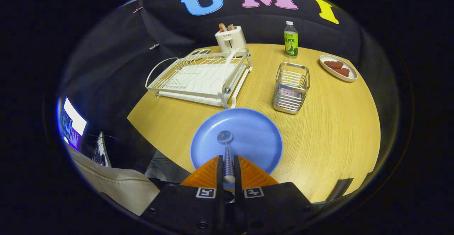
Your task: Take the plate from the dish rack, then take the spoon from the basket and place it into the plate.
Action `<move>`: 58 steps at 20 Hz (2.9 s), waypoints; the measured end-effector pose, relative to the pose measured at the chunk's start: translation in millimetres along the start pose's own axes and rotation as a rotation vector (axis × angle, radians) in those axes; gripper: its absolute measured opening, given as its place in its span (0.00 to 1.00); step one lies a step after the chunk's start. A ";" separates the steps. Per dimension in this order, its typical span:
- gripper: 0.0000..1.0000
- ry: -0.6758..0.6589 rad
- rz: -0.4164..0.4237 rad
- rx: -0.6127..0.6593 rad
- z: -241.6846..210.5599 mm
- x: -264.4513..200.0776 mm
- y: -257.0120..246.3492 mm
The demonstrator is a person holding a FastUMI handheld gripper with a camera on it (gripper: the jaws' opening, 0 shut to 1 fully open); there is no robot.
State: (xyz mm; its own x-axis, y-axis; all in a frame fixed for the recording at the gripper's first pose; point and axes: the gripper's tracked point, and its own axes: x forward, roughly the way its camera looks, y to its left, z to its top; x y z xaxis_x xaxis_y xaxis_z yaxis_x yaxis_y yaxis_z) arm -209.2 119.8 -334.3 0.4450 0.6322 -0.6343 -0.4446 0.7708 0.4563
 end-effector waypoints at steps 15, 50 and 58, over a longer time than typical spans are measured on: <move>0.16 0.176 -0.089 -0.011 -56.3 47.5 -21.8; 0.99 -0.469 -0.307 -0.104 235.1 -110.6 -39.8; 0.99 -0.694 -0.382 -0.207 307.8 -192.2 -16.5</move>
State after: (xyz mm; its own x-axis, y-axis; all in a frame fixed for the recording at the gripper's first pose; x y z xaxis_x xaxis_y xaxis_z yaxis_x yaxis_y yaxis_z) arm -48.1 9.9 -27.9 0.9444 0.2863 -0.1615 -0.2693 0.9556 0.1195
